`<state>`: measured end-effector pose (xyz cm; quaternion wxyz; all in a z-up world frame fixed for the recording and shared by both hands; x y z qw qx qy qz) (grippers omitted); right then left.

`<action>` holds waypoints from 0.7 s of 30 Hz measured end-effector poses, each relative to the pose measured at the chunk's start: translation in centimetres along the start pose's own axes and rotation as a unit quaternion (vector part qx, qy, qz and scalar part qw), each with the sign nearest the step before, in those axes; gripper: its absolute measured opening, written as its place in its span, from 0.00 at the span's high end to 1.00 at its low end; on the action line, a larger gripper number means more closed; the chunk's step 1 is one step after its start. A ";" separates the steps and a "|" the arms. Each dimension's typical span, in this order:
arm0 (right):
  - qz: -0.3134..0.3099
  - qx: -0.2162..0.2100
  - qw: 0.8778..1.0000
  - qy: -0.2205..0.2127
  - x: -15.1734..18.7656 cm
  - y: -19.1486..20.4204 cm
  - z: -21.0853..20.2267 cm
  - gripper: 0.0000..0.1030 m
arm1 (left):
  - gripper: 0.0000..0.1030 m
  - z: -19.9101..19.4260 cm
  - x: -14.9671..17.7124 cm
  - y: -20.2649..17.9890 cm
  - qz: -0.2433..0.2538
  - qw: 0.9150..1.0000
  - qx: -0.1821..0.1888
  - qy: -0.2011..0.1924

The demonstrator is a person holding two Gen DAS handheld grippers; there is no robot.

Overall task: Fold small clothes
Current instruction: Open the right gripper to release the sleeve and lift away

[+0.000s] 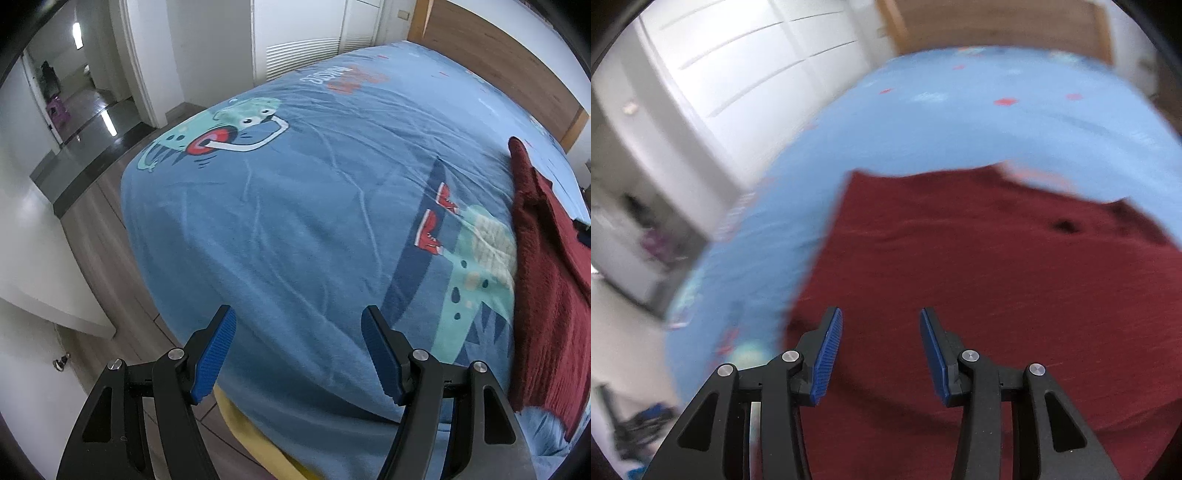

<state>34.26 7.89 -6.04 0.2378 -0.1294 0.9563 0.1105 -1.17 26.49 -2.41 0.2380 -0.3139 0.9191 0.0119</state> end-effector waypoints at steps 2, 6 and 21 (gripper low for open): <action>0.004 0.025 1.000 0.017 0.8 -1.0 1.1 0.56 | 0.37 0.1 0.0 -0.4 0.003 1.000 0.001 0.002; -0.021 0.029 0.999 0.033 2.9 0.2 2.6 0.50 | 0.37 0.2 -0.4 -1.2 0.009 1.000 0.003 -0.001; 0.032 0.155 0.987 -0.007 4.1 -13.5 -2.8 0.51 | 0.37 0.8 -1.4 -9.8 0.071 0.995 0.068 -0.022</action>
Point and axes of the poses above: each gripper's, at about its wrist camera, not at the fingertips, and z roughly the way its jaws point, y to its left, x to its underside, the point moved 1 cm from there along z, roughly the way its jaws point, and after that the axes turned 6 degrees about x, right-handed, at the moved point
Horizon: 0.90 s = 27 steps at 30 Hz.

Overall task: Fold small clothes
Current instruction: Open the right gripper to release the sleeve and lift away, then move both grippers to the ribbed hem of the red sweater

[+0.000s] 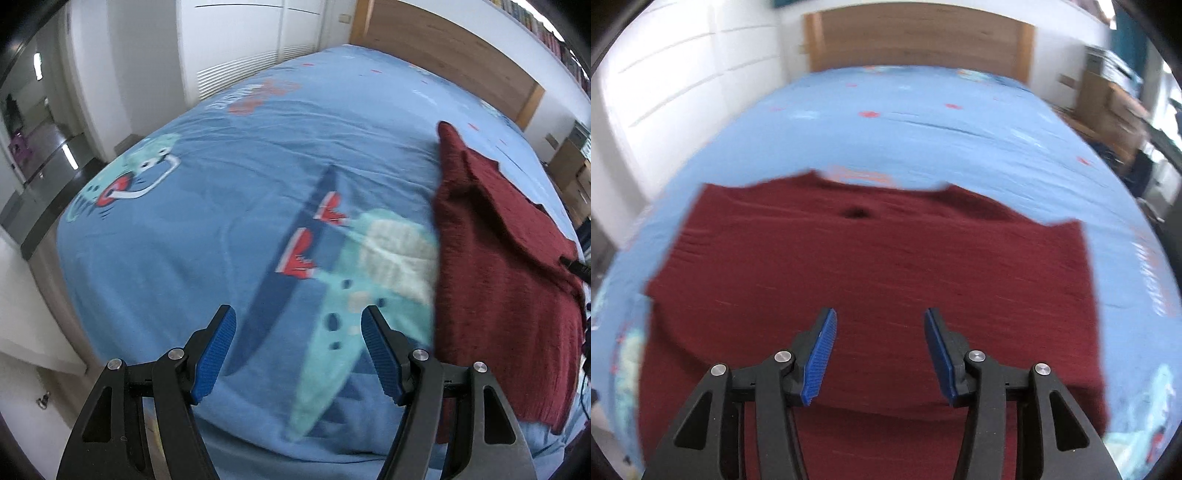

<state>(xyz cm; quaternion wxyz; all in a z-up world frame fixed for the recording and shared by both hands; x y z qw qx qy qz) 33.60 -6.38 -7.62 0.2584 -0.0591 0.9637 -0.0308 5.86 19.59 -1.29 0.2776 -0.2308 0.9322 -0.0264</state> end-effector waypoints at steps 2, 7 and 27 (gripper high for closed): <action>-0.002 0.007 1.000 0.025 1.3 -1.6 1.2 0.50 | 0.37 -0.1 -0.1 -0.7 0.007 1.000 0.006 -0.003; -0.006 -0.008 1.000 0.020 2.7 -2.3 0.4 0.50 | 0.37 -0.7 -0.4 -1.8 0.022 1.000 0.013 -0.010; 0.055 -0.009 0.998 -0.007 11.5 -9.1 -13.7 0.50 | 0.34 -5.7 1.0 -4.6 0.046 0.997 0.045 -0.038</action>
Point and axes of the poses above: each gripper's, at about its wrist camera, not at the fingertips, and z roughly the way its jaws point, y to its left, x to its underside, the point moved 1 cm from there along z, roughly the way its jaws point, and after that the axes turned 6 degrees about x, right-handed, at the moved point
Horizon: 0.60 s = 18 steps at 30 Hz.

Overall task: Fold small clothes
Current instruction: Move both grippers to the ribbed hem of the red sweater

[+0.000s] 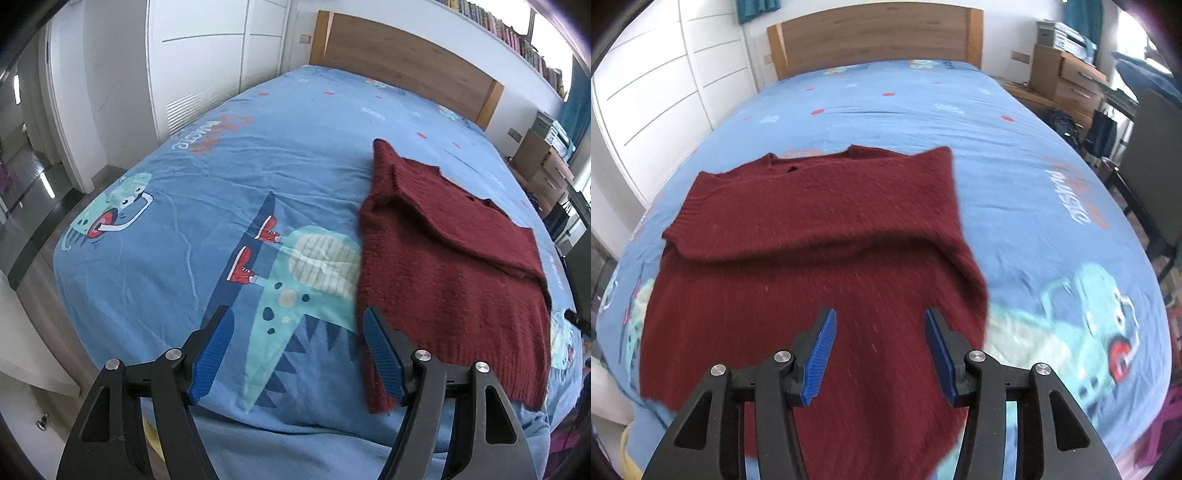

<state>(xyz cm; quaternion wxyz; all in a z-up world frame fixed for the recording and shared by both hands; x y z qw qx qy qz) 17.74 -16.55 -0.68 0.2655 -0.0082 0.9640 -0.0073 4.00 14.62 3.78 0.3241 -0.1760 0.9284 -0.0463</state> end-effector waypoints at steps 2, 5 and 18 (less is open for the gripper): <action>0.003 0.002 1.000 0.000 1.1 -0.3 -0.9 0.50 | 0.33 -0.7 0.2 -0.5 0.005 1.000 0.006 -0.004; 0.009 0.001 1.000 -0.003 3.2 -0.7 -2.9 0.49 | 0.32 -1.7 0.4 -1.2 0.016 1.000 0.012 -0.011; 0.034 0.004 0.999 -0.026 10.3 -1.9 -9.6 0.45 | 0.32 -5.1 2.6 -3.2 0.058 0.997 0.034 -0.026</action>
Point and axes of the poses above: each gripper's, at about its wrist camera, not at the fingertips, and z roughly the way its jaws point, y to its left, x to its underside, the point moved 1 cm from there along z, roughly the way its jaws point, and after that the axes turned 6 degrees about x, right-handed, at the moved point
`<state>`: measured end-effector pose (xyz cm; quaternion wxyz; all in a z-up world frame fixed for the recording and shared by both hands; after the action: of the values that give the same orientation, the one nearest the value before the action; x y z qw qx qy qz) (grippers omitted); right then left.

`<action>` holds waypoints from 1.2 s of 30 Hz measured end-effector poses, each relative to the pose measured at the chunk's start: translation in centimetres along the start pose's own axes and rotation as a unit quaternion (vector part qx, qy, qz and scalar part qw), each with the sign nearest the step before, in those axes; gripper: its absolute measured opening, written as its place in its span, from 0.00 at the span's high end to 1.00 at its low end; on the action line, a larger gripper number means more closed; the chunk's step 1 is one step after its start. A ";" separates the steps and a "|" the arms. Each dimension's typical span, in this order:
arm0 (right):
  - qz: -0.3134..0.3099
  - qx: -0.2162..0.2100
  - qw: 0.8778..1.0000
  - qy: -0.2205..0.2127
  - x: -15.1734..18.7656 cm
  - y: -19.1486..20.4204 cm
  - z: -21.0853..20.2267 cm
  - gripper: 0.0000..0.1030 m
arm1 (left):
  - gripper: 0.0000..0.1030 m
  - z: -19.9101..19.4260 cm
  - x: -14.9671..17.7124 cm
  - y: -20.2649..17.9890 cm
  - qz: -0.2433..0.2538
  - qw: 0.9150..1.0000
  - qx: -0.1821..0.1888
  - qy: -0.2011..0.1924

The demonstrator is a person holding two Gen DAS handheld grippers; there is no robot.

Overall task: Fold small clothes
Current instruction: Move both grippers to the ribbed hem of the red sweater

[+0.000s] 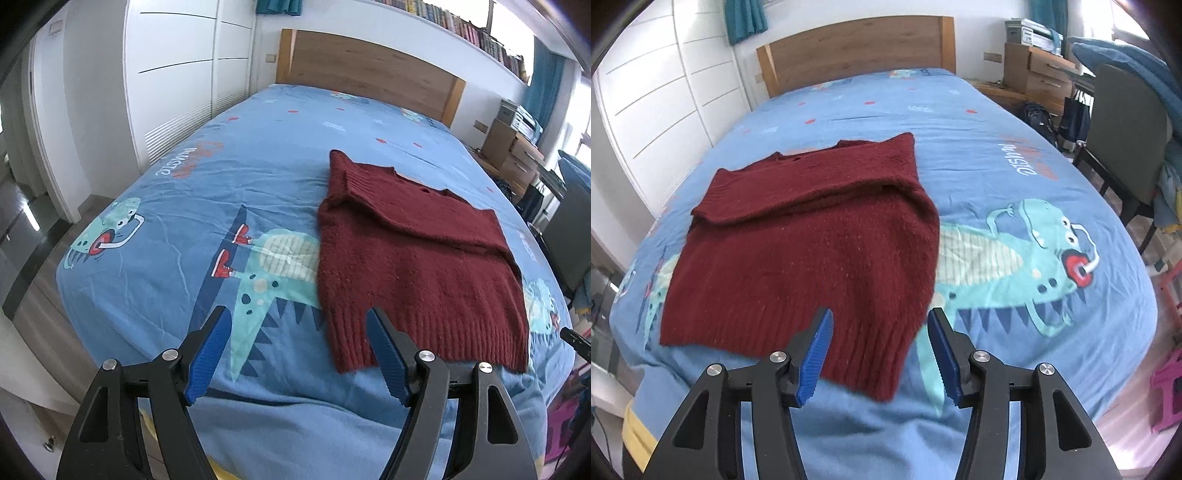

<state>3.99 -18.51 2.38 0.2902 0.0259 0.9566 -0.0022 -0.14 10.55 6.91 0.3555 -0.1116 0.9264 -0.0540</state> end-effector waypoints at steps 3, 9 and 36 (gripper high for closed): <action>0.009 -0.001 1.000 0.001 1.4 -0.5 -0.6 0.43 | 0.32 -0.3 0.5 -0.4 0.007 1.000 0.003 0.003; 0.032 -0.007 0.999 0.010 3.7 -1.8 -0.7 0.41 | 0.32 -0.7 0.9 -1.1 0.019 1.000 -0.004 0.005; 0.091 0.004 0.995 0.040 4.8 -4.3 0.5 0.31 | 0.27 1.5 -0.4 -3.3 0.058 0.998 -0.023 -0.002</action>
<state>0.06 -22.60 -0.76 0.2510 0.1144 0.9610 0.0216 1.74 7.44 6.60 0.3568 -0.0661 0.9318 -0.0117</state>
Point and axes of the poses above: each gripper's, at about its wrist camera, not at the fingertips, and z roughly the way its jaws point, y to its left, x to its underside, the point moved 1 cm from there along z, roughly the way its jaws point, and after that the axes turned 6 degrees about x, right-handed, at the moved point
